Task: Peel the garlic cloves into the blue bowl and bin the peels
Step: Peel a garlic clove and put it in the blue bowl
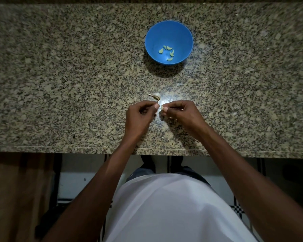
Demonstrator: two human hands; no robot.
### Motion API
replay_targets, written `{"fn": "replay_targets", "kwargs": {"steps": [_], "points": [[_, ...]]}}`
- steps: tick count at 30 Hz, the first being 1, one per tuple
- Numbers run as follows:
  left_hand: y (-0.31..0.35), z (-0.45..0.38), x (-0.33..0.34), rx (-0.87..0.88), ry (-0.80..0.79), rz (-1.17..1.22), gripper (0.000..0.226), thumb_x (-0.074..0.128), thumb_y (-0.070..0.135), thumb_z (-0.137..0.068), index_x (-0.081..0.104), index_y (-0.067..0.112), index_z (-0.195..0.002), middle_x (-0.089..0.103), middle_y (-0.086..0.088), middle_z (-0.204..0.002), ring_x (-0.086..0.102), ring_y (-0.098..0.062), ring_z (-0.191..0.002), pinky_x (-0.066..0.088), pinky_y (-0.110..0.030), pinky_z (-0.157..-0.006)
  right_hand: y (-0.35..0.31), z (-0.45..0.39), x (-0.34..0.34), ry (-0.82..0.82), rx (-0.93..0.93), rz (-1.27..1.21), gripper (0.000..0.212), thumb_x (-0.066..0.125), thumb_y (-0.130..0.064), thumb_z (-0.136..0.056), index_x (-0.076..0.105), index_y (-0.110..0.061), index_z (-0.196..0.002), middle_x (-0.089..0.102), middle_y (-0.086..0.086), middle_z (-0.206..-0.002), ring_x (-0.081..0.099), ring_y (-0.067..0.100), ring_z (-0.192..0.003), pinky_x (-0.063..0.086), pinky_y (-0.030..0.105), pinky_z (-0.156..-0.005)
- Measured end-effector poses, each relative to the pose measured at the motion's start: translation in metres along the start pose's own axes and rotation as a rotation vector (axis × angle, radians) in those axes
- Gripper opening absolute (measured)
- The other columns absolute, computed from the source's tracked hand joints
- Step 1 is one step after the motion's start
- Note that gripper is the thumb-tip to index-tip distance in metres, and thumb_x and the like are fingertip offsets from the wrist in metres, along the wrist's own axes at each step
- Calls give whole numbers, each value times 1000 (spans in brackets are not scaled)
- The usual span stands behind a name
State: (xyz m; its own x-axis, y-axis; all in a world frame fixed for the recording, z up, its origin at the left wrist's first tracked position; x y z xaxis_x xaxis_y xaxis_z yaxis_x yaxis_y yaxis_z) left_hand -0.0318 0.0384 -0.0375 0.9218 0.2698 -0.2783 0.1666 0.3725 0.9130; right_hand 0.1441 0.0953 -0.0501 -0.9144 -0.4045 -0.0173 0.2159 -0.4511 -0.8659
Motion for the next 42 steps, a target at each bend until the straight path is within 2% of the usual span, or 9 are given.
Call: {"fn": "replay_targets", "kwargs": {"steps": [3, 6, 10, 15, 19, 25, 30, 37, 42], "points": [[0, -3, 7, -11, -93, 53, 25, 78, 26, -92, 78, 16, -114, 76, 3, -116, 72, -11, -106, 62, -30, -86, -5, 1, 1, -6, -51, 70, 16, 77, -14, -94, 80, -5, -107, 81, 7, -92, 78, 16, -91, 62, 30, -86], [-4, -6, 10, -58, -139, 142, 20, 77, 23, -92, 79, 14, -110, 79, 3, -108, 74, -11, -103, 61, -28, -83, -7, 2, 2, -15, -56, 80, 16, 74, -14, -96, 78, -1, -105, 81, 10, -93, 79, 19, -91, 62, 32, -88], [-8, -4, 17, -153, -112, 270, 20, 77, 19, -91, 78, 7, -108, 79, -5, -100, 76, -17, -92, 59, -24, -76, -10, 3, 0, -49, -47, 4, 17, 70, -11, -99, 76, 4, -103, 80, 14, -91, 77, 17, -83, 61, 26, -80], [-13, 0, 31, -289, 13, 431, 29, 79, 19, -91, 75, -1, -111, 77, -19, -103, 72, -25, -91, 63, -29, -81, -11, 3, -2, -28, -58, -19, 15, 72, -7, -97, 74, 7, -102, 77, 22, -91, 70, 22, -77, 59, 38, -77], [-12, 3, 32, -222, 86, 378, 26, 79, 19, -91, 75, 1, -109, 79, -13, -100, 76, -22, -93, 61, -26, -79, -5, 3, -1, 16, -15, -92, 18, 73, -9, -97, 75, 5, -107, 78, 22, -93, 75, 23, -82, 60, 32, -76], [-15, 6, 33, -270, 59, 446, 25, 77, 10, -91, 74, -2, -112, 78, -16, -105, 76, -25, -97, 61, -29, -83, 6, 4, 4, 0, 121, -254, 21, 71, -7, -97, 74, 8, -112, 77, 15, -86, 73, 19, -80, 61, 27, -79], [-13, 12, 32, -276, 140, 370, 22, 76, 15, -93, 75, -1, -109, 78, -15, -97, 76, -22, -88, 62, -28, -77, -2, 6, 6, 43, 12, -127, 21, 75, -8, -95, 75, 8, -109, 78, 22, -91, 76, 24, -80, 63, 33, -80], [-9, 15, 29, -251, 188, 196, 21, 77, 21, -93, 76, 6, -107, 79, -8, -95, 78, -20, -87, 64, -39, -84, -6, 4, 4, 27, -68, 38, 25, 82, -19, -91, 77, 2, -103, 79, 16, -90, 79, 27, -84, 65, 43, -84], [-6, 13, 30, -179, 91, 94, 19, 69, 24, -99, 73, 7, -107, 76, -6, -100, 74, -17, -95, 60, -28, -83, -2, 2, -2, 5, -81, 24, 24, 83, -16, -89, 77, 3, -101, 79, 17, -89, 79, 29, -85, 65, 43, -84]]}}
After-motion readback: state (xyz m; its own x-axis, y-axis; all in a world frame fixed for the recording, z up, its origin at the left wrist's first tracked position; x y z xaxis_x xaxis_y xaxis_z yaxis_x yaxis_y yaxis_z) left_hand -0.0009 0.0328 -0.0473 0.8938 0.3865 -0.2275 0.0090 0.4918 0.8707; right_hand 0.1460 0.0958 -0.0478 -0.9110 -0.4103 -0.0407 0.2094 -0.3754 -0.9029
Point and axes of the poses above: each hand's wrist, its own z-axis away from the middle knuckle, its own x-axis out of the palm, y = z × x, the point moved 5 cm from there along -z, towards the middle knuckle
